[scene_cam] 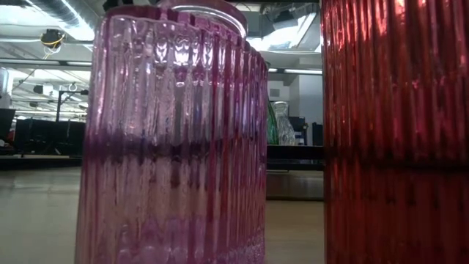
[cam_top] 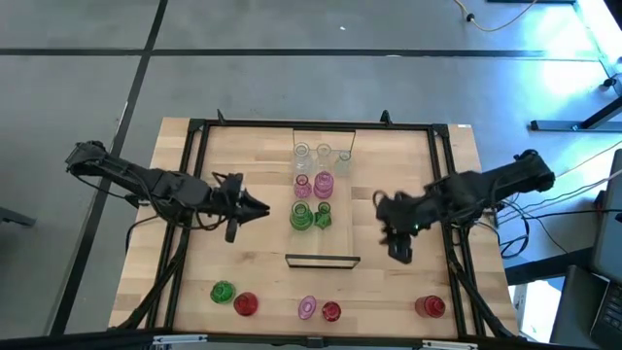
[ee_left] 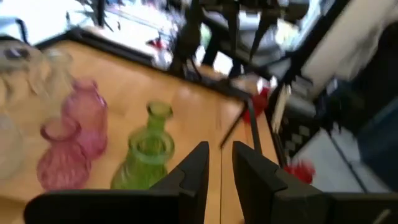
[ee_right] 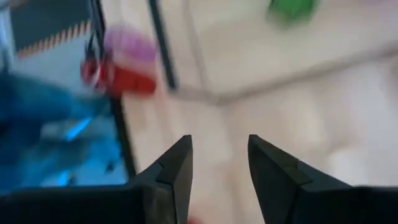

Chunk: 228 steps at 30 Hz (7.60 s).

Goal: Sort vases onto shelf
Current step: Put the right red vase on the shelf

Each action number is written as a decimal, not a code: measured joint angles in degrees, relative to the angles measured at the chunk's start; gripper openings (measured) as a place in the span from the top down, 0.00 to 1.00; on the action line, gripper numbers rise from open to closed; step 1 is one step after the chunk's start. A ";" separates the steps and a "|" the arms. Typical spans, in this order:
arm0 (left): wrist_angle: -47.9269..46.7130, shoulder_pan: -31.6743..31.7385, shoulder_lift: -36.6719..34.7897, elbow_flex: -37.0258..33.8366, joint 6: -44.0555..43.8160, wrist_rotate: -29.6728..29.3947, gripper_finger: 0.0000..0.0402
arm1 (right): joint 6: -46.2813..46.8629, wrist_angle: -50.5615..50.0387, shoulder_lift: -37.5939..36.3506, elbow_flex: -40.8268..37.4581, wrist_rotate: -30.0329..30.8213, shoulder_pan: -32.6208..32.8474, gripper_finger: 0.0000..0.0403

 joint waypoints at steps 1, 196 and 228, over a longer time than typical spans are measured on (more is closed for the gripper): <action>-1.28 -0.19 0.00 0.00 0.32 0.92 0.84 | 1.53 -0.01 -0.01 -1.54 -1.96 1.36 0.66; -9.07 -2.88 -0.28 -0.04 -6.27 4.75 0.84 | -23.80 -12.11 43.55 46.95 -7.61 -15.32 0.81; -9.03 -2.88 -0.28 -0.04 -7.54 5.16 0.84 | -25.50 -6.80 44.14 43.04 -2.63 -13.02 0.98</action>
